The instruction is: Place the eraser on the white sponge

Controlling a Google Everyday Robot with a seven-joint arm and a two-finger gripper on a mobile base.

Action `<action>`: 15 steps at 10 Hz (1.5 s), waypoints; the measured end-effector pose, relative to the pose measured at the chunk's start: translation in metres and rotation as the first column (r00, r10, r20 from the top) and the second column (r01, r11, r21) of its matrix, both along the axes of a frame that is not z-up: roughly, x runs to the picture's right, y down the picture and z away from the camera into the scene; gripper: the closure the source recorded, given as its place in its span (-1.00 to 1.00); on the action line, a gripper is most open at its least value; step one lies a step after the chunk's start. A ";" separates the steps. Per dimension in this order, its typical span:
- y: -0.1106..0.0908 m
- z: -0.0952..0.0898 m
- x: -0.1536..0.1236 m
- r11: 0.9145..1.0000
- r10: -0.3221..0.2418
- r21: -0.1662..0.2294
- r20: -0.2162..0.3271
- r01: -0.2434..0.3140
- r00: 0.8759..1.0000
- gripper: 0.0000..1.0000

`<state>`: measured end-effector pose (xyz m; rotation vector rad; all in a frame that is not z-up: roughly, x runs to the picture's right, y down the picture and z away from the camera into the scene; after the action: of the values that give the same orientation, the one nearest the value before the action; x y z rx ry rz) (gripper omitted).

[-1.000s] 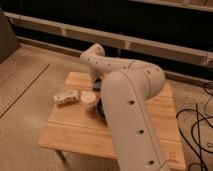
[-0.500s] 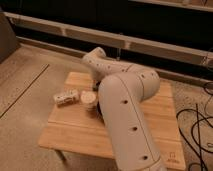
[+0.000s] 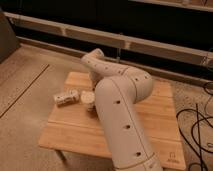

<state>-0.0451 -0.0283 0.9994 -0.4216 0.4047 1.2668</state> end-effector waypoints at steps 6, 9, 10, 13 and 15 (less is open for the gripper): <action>0.001 0.002 -0.003 1.000 0.001 -0.010 0.000 -0.001 1.000 -0.28; -0.001 0.000 -0.001 1.000 0.007 -0.005 -0.007 -0.007 1.000 -0.28; -0.005 -0.002 -0.002 1.000 0.010 0.005 -0.006 -0.010 1.000 -0.28; -0.056 -0.030 -0.018 0.991 0.015 0.131 0.044 -0.020 0.999 -0.28; -0.079 -0.068 -0.048 0.976 0.000 0.218 0.118 -0.026 0.993 -0.28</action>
<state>-0.0928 -0.1075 0.9310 -0.3097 0.1599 1.2765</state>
